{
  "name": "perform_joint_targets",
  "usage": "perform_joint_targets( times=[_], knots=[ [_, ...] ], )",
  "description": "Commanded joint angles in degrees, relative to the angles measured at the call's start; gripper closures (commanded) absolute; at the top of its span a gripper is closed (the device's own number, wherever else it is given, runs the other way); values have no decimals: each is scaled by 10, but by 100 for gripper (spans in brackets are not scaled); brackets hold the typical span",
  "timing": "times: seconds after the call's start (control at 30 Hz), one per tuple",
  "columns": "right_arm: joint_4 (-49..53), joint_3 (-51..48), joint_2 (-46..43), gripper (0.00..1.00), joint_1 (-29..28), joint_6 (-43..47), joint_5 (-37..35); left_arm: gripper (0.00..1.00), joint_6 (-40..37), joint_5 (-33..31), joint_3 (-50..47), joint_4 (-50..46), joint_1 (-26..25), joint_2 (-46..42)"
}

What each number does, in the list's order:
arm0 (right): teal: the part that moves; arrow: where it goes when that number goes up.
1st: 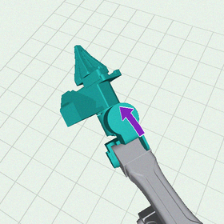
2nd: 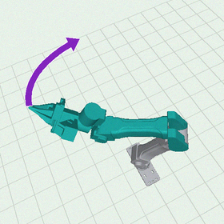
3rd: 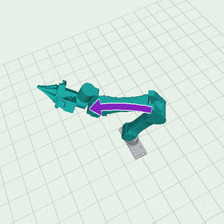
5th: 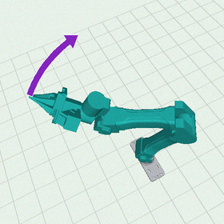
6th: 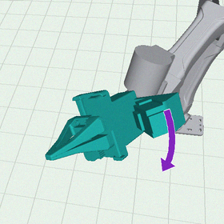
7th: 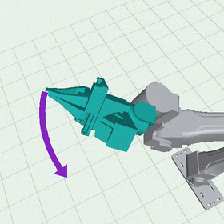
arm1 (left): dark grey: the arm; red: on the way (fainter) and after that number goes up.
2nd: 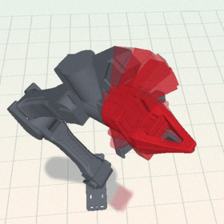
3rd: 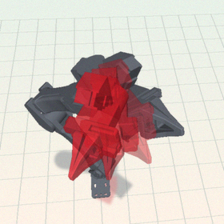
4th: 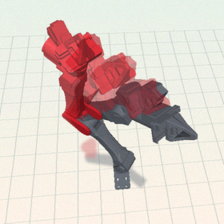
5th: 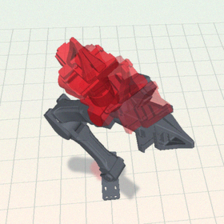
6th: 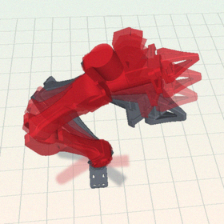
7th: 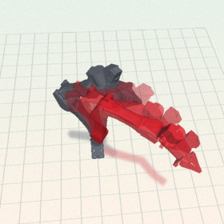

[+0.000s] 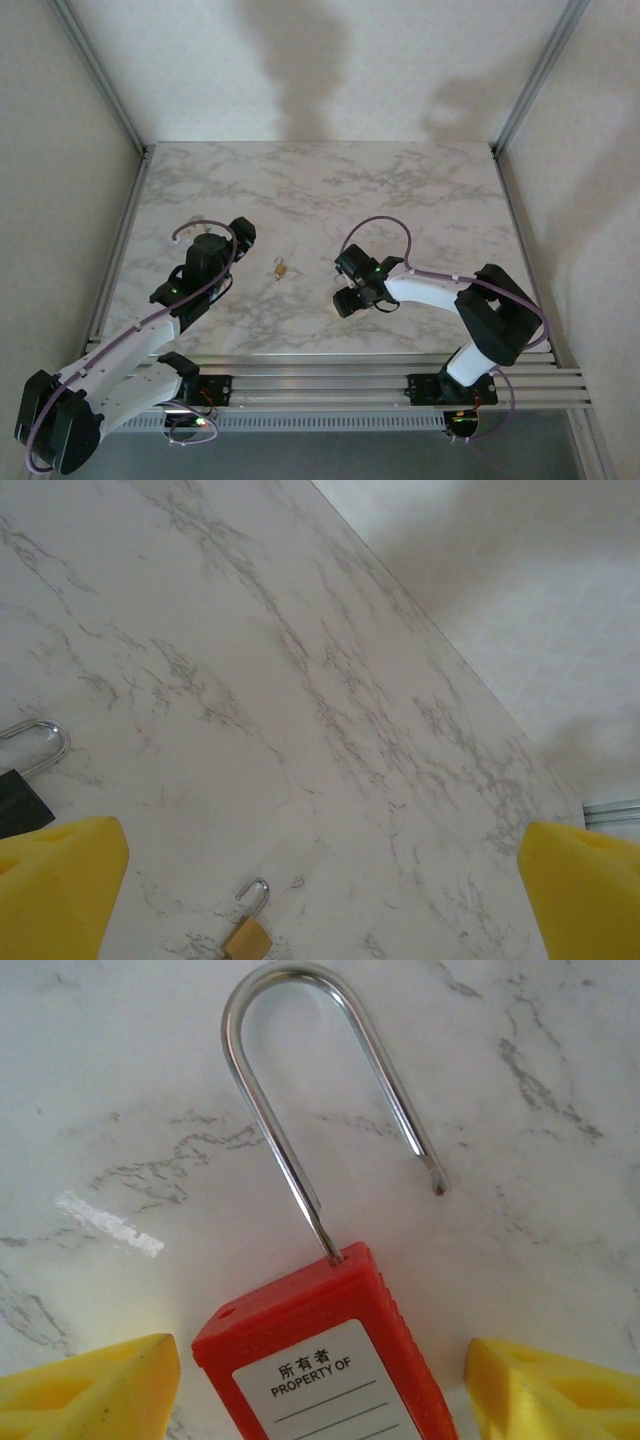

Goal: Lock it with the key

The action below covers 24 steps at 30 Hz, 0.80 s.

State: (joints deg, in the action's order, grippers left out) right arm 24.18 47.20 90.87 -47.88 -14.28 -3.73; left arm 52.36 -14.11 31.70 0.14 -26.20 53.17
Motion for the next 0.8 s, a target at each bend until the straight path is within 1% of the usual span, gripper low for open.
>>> perform_joint_targets(
  times=[0.0, 0.23, 0.37, 0.47, 0.57, 0.67, 0.77],
  knots=[
    [-6, 13, 14, 27, -6, 9, 2, 1, -4, -16, 0, -1, -6, -8],
    [-6, 13, 18, 33, -7, 11, 9, 0, -7, -13, 0, -2, -6, -9],
    [-7, 13, 19, 39, -9, 10, 16, 0, -9, -15, 3, -6, -6, -12],
    [-5, 15, 23, 40, -11, 10, 22, 0, -12, -13, 3, -5, -7, -14],
    [-3, 17, 27, 40, -13, 11, 29, 0, -15, -10, 5, -6, -6, -12],
    [5, 23, 31, 34, -19, 10, 27, 0, -18, -8, 8, -9, -6, -12],
    [11, 30, 33, 33, -25, 10, 25, 0, -21, -9, 9, -10, -6, -13]
  ],
)
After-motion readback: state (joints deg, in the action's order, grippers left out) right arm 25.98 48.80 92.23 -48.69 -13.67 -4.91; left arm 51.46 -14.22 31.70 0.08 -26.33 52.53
